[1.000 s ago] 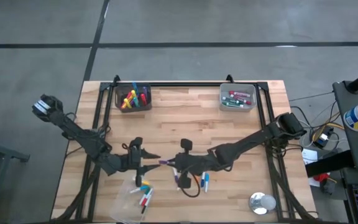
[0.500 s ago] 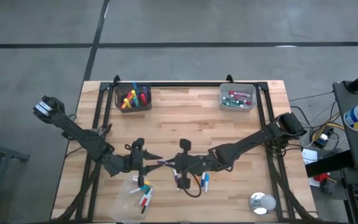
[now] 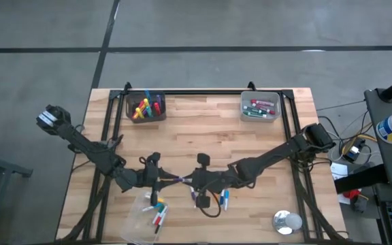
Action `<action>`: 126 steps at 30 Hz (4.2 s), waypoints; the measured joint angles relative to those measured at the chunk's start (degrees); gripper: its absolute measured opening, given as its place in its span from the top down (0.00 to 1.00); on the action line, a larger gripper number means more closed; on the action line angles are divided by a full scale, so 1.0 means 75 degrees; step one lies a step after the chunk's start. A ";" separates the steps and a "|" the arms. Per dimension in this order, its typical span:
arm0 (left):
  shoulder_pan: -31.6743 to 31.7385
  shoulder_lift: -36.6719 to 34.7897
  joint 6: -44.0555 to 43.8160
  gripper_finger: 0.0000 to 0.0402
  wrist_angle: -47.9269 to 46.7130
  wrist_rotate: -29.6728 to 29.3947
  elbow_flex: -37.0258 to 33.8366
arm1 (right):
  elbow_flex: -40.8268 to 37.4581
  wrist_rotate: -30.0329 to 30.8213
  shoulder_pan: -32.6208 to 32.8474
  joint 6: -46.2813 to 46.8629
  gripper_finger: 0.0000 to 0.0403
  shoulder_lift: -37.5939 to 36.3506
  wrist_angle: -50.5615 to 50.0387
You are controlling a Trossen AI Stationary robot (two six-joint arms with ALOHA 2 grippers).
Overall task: Pick & Place Markers
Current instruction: Put the violet and white highlighter pen into the transparent bin, then put the orange and white highlighter pen into the transparent bin
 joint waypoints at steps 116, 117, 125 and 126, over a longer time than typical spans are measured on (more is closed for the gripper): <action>-0.0119 -0.1130 0.0411 0.70 0.0439 0.0658 -0.0003 | -0.2069 -0.3204 -0.0869 -0.0069 0.93 0.0592 -0.1578; -0.0119 -0.1130 0.0417 0.70 0.0405 0.0649 -0.0003 | -0.1964 -0.3176 -0.0929 -0.0025 0.93 0.0608 -0.1629; -0.0117 -0.1130 0.0515 0.70 0.0050 0.0594 -0.0003 | -0.0496 -0.3628 -0.1002 -0.0027 0.93 0.0390 -0.1709; -0.0117 -0.1130 0.0523 0.70 -0.0017 0.0591 -0.0003 | -0.0290 -0.3723 -0.0976 -0.0025 0.93 0.0380 -0.1711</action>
